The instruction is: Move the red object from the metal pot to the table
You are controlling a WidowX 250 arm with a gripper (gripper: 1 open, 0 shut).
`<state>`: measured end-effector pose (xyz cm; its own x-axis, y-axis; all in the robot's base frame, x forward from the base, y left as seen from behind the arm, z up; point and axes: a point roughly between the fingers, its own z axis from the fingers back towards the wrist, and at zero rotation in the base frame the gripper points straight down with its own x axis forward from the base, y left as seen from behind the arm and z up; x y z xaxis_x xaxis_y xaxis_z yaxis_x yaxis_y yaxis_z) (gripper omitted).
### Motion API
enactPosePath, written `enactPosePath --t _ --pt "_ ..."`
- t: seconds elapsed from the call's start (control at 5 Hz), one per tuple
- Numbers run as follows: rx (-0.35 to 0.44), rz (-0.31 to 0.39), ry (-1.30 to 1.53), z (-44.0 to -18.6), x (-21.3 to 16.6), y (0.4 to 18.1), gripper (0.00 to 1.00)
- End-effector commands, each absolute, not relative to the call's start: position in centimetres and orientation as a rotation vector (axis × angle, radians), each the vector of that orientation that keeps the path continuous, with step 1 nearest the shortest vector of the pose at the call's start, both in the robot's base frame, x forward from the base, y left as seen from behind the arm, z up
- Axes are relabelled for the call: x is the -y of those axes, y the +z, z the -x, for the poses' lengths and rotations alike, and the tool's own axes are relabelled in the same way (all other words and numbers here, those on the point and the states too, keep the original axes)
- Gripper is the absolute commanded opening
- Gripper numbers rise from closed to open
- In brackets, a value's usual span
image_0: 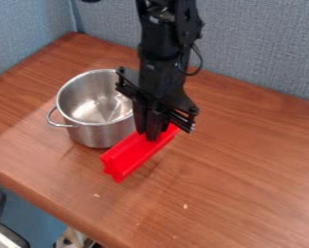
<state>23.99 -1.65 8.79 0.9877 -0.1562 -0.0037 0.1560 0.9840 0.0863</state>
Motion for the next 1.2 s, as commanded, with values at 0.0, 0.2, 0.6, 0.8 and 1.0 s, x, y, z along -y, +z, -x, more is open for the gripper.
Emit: enactPosePath --t 0.0,0.2,0.6,0.8,1.0 --pt "0.033 -0.093 -0.178 -24.6 1.2 9.5 0.0" --pt "0.036 -0.09 -0.2 -24.8 1.0 9.6 0.0" --pt "0.047 -0.085 -0.247 -25.4 1.8 9.4 0.0" --pt "0.063 -0.083 -0.249 -25.1 2.3 9.1 0.0" --pt "0.074 -0.08 -0.3 -25.3 3.6 8.2 0.0"
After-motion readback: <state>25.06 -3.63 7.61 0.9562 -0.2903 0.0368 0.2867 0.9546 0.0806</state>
